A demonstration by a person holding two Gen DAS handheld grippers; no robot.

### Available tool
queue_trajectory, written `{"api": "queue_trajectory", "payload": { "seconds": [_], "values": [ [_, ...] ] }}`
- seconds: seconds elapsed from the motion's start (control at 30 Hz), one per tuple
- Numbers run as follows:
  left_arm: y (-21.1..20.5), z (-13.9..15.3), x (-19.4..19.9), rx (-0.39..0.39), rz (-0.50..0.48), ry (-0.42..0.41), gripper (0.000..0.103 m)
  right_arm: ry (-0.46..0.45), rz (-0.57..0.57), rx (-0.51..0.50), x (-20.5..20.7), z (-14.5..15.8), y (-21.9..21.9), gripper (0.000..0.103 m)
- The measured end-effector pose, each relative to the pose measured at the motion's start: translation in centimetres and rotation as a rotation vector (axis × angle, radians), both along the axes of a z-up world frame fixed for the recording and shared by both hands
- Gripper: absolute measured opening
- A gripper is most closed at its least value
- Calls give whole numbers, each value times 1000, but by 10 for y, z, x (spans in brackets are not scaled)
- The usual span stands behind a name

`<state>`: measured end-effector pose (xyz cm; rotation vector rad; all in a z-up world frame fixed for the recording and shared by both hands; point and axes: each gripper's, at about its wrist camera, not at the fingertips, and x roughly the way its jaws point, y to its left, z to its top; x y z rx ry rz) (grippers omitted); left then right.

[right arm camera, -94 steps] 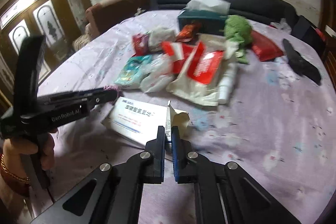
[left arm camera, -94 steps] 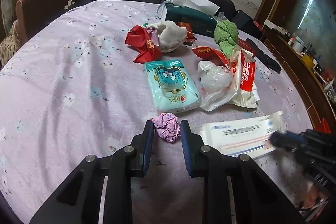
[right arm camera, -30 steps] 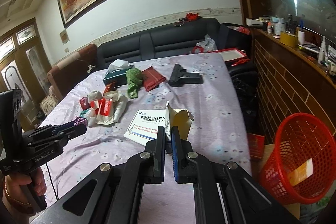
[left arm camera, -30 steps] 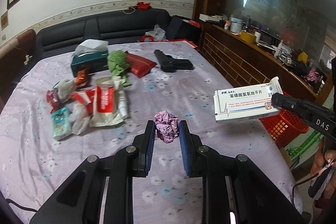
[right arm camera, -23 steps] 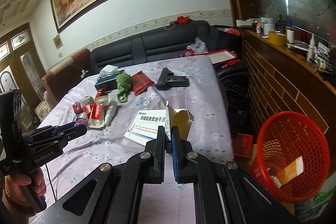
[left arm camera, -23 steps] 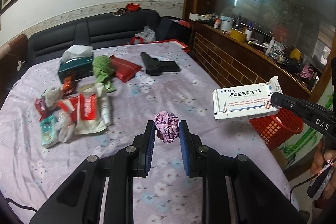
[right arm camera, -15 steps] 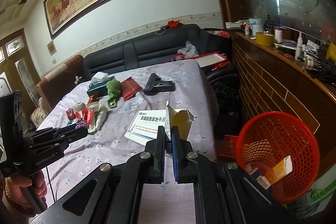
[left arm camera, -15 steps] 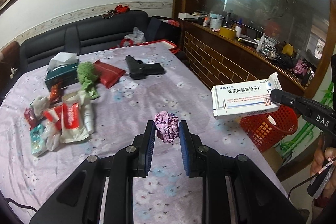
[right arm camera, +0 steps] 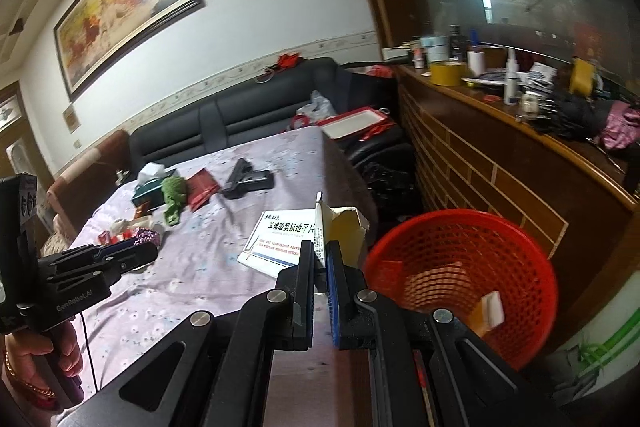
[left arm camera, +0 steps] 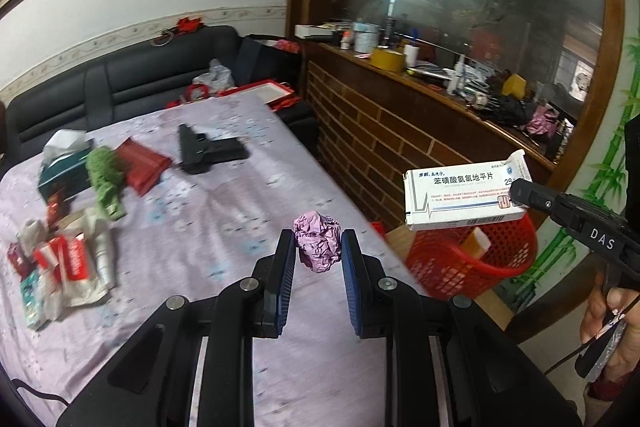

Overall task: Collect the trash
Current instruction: 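Carry the tissue and box to the red wastebasket and release them inside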

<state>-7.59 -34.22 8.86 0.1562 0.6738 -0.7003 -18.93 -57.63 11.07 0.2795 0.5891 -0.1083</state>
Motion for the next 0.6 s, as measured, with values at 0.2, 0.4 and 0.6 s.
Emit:
{"api": "queue_trajectory", "payload": {
  "seconds": [0.2, 0.4, 0.6],
  "values": [
    [-45, 1, -8, 5, -83, -1, 22, -5, -76, -9, -22, 2, -32, 6],
    [-92, -6, -17, 16, -169, 20, 22, 3, -159, 6, -41, -3, -70, 6],
    [-136, -17, -24, 33, -249, 46, 22, 15, -234, 16, -59, -11, -100, 6]
  ]
}}
